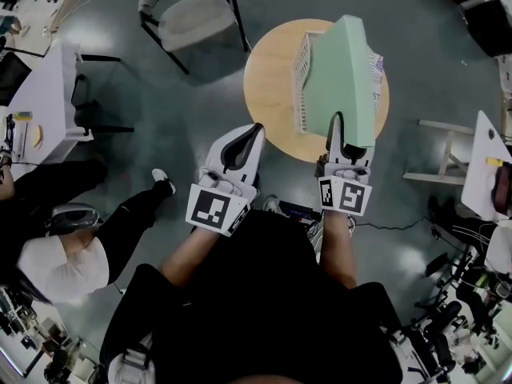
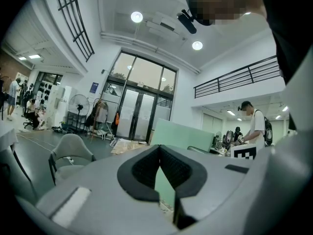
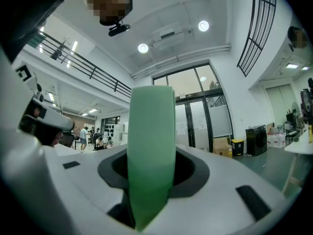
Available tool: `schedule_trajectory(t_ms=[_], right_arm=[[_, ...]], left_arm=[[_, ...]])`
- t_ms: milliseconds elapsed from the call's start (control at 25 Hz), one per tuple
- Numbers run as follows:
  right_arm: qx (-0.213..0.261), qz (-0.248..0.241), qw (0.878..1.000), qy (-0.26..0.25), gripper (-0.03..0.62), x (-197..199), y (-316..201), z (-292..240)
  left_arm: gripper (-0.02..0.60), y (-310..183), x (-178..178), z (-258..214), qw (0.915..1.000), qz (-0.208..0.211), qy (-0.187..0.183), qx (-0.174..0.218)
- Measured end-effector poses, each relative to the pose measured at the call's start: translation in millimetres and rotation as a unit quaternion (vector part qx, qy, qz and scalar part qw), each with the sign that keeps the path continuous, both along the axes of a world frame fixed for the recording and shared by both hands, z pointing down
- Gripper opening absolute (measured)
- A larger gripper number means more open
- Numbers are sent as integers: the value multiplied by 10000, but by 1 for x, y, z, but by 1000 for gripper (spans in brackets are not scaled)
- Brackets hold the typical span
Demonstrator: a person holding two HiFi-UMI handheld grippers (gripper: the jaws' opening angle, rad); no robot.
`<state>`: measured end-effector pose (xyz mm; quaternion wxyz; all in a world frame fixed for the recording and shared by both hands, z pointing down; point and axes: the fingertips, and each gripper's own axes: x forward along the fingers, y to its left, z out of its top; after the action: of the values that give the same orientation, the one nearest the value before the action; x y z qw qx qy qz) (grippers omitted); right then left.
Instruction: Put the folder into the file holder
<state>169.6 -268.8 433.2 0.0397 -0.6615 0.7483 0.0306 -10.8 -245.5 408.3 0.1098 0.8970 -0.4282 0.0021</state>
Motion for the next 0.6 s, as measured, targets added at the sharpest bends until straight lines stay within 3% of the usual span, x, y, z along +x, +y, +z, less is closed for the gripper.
schedule_trajectory(t_ms=[600], right_arm=[[65,-48,9999,73,144,-1,-2,8]], left_arm=[[5,6,-1,2,10000,8,-29,-22]])
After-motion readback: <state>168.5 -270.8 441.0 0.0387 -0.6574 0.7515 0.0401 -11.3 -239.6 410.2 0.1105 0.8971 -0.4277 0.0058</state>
